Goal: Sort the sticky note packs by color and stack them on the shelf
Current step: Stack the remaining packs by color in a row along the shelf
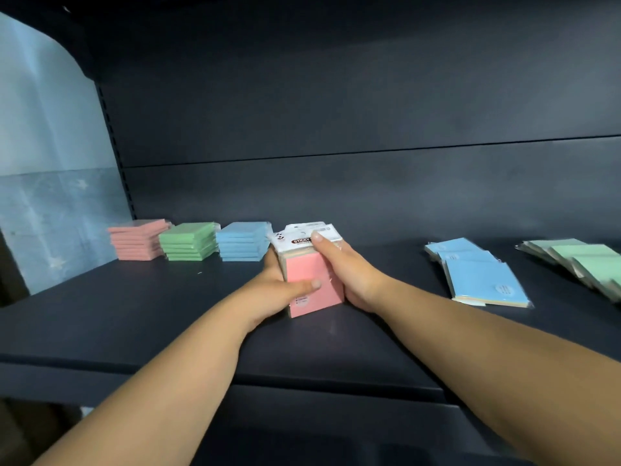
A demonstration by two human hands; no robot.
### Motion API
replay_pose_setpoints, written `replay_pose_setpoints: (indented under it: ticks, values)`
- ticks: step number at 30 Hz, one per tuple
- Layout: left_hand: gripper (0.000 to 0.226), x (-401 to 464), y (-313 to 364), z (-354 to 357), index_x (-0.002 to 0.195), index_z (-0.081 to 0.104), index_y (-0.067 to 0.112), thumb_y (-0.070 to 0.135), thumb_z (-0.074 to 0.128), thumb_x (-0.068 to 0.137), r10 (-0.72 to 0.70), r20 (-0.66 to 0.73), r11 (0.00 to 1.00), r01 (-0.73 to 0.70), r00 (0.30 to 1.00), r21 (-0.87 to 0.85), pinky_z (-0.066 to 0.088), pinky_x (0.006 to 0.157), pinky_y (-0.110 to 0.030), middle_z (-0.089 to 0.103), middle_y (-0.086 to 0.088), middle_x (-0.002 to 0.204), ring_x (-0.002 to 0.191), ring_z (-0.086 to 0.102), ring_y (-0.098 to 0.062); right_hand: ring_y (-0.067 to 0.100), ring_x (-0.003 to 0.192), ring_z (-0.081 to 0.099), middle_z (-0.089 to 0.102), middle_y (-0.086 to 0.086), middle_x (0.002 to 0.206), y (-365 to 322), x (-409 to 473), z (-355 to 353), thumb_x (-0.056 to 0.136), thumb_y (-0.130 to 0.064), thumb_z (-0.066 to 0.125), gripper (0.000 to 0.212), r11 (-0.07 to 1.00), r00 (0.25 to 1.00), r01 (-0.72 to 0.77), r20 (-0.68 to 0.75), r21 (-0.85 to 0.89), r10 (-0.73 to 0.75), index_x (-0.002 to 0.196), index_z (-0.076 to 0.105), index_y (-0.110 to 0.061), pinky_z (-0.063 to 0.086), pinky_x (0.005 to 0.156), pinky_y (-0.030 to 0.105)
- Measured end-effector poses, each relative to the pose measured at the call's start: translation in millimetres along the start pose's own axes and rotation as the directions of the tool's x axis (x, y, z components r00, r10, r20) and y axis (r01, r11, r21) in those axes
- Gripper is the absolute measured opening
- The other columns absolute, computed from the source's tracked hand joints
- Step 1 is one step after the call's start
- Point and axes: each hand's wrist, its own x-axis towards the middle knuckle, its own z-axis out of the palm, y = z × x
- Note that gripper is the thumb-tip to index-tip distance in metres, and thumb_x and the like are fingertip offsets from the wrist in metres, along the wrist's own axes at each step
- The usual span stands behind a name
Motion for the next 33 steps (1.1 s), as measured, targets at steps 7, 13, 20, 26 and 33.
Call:
replay_pose_setpoints:
  ticks: [7, 13, 20, 26, 33]
  values:
    - [0.060, -6.0, 1.8, 5.8, 0.136, 0.032, 0.019, 0.007, 0.062, 0.086, 0.081, -0.096, 0.996, -0.078, 0.992, 0.037, 0.044, 0.073, -0.015, 0.056, 0.004, 0.115, 0.102, 0.054, -0.010, 0.028, 0.113, 0.061, 0.063, 0.012, 0.124, -5.0, -1.8, -6.5, 0.073, -0.038, 0.068, 0.068, 0.994, 0.995, -0.079, 0.062, 0.077, 0.074, 0.132, 0.048, -0.010, 0.046, 0.100, 0.043]
    - [0.061, -2.2, 3.1, 4.0, 0.137, 0.032, 0.013, 0.004, 0.062, 0.085, 0.016, -0.074, 1.000, -0.017, 0.997, -0.017, 0.045, 0.087, -0.023, 0.058, 0.000, 0.117, 0.106, 0.056, -0.015, 0.026, 0.104, 0.062, 0.061, 0.013, 0.123, -0.3, 1.8, -1.3, 0.092, -0.033, 0.054, 0.051, 0.996, 0.997, -0.082, 0.015, 0.041, 0.081, 0.135, 0.042, -0.009, 0.051, 0.091, 0.040]
    - [0.076, -2.2, 0.0, -18.5, 0.145, 0.021, 0.021, 0.006, 0.064, 0.084, 0.028, 0.144, 0.960, -0.066, 0.989, 0.271, 0.032, 0.102, -0.021, 0.046, 0.008, 0.133, 0.123, 0.042, -0.008, 0.016, 0.092, 0.060, 0.064, 0.004, 0.104, -9.6, -8.0, -18.1, 0.084, -0.001, 0.047, 0.036, 0.989, 0.973, -0.144, 0.187, 0.023, 0.137, 0.117, 0.055, -0.013, 0.046, 0.089, 0.027]
    - [0.058, 16.8, -6.4, -29.6, 0.134, 0.043, 0.014, 0.002, 0.065, 0.082, 0.101, 0.188, 0.968, -0.140, 0.977, 0.210, 0.040, 0.100, -0.026, 0.057, 0.003, 0.124, 0.115, 0.053, -0.012, 0.019, 0.102, 0.059, 0.065, 0.003, 0.101, -16.5, -6.9, -23.4, 0.089, 0.001, 0.052, 0.020, 0.976, 0.974, -0.214, 0.063, -0.050, 0.217, 0.100, 0.063, -0.012, 0.041, 0.103, 0.032]
    - [0.004, 51.1, 21.1, -50.8, 0.094, 0.056, 0.012, 0.010, 0.055, 0.091, -0.179, 0.163, 0.978, 0.193, 0.970, -0.079, 0.045, 0.080, -0.026, 0.064, -0.004, 0.082, 0.073, 0.058, -0.014, 0.016, 0.068, 0.053, 0.055, 0.005, 0.076, -33.8, 30.9, -3.4, 0.091, -0.031, 0.056, 0.020, 0.905, 0.895, -0.409, -0.246, -0.117, 0.373, 0.082, 0.054, -0.013, 0.045, 0.068, 0.027]
